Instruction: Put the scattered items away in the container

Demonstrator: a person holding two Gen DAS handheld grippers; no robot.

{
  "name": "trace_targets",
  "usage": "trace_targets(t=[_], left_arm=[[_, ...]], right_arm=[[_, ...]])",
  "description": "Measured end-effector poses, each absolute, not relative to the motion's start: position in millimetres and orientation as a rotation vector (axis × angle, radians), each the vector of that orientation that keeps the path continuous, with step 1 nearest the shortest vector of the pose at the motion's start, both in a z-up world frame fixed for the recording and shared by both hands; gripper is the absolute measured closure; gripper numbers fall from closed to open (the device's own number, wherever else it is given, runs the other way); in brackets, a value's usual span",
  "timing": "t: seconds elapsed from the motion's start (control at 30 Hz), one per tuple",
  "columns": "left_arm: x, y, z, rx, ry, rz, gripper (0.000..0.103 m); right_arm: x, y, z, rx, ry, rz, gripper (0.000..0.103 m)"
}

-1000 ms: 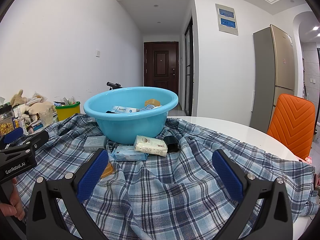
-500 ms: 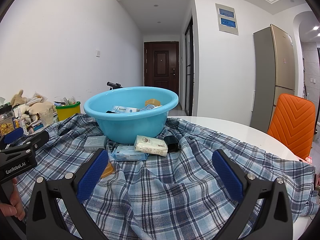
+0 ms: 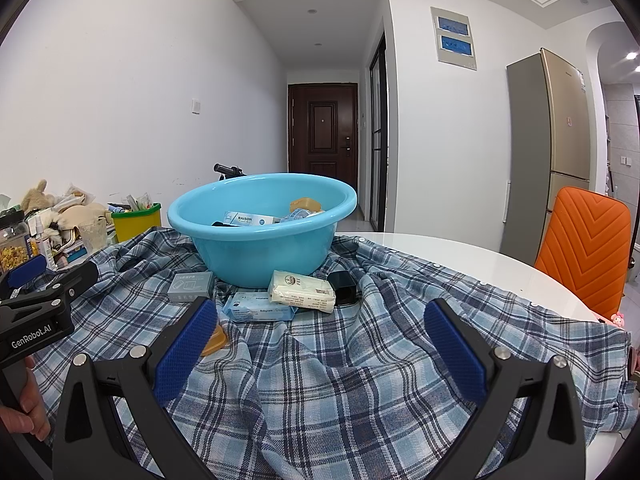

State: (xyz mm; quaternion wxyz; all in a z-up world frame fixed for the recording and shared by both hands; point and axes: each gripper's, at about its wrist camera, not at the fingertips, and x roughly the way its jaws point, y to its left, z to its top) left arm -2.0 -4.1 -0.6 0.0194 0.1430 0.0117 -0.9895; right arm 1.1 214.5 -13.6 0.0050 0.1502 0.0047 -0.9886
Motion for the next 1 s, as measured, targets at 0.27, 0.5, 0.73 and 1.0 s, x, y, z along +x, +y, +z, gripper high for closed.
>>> trace_targets(t=[0.27, 0.5, 0.73, 1.0], left_arm=[[-2, -4, 0, 0.443, 0.036, -3.071, 0.0], [-1, -3, -1, 0.452, 0.028, -3.098, 0.0], [7, 12, 25, 0.388, -0.065, -3.145, 0.0], [10, 19, 119, 0.269, -0.056, -3.195, 0.0]], right_arm=[[2, 215, -13, 0.471, 0.011, -3.096, 0.0], [0, 215, -14, 0.479, 0.003, -3.094, 0.0], [2, 214, -1, 0.409, 0.003, -3.088, 0.0], [5, 208, 84, 0.313, 0.156, -3.158, 0.0]])
